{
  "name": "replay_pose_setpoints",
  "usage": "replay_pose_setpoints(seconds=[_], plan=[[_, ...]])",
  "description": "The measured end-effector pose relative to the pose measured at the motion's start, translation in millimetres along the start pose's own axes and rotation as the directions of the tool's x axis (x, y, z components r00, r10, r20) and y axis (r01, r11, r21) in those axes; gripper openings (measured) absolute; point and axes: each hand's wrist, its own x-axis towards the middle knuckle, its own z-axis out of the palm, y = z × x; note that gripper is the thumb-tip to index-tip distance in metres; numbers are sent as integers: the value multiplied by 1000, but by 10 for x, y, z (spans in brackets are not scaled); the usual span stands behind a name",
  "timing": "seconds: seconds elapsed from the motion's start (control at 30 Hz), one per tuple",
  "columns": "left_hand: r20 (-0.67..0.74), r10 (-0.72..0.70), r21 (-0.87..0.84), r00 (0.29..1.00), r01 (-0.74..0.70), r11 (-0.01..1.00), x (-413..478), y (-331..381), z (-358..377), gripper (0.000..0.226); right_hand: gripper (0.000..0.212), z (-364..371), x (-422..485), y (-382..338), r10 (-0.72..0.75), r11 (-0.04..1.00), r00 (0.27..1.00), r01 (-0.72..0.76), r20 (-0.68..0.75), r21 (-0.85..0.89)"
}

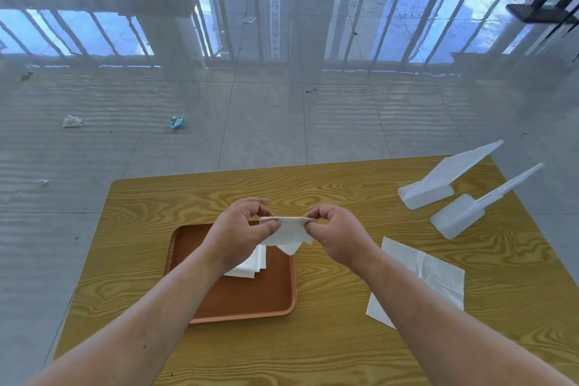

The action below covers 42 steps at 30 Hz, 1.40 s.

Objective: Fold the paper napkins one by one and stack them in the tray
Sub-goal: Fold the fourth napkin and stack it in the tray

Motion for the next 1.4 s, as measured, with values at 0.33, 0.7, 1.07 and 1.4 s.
replay_pose_setpoints(seconds=[0.33, 0.7, 1.07, 1.4], plan=[[183, -244, -528, 952, 305, 792, -49, -146, -98, 16, 21, 221, 92, -48, 147, 665, 942, -320, 303, 675], [227, -377, -530, 898, 439, 725, -110, -517, -331, 34, 34, 711, 194, -56, 177, 684, 904, -398, 389, 612], [137, -357, -358, 924, 383, 852, -108, -1104, -402, 36, 48, 1233, 289, 147, 244, 865, 908, -362, 340, 347], [87, 25, 607, 996, -73, 791, -148, -1466, -252, 64, 57, 1624, 242, 446, -312, 769, 948, 289, 60, -570]])
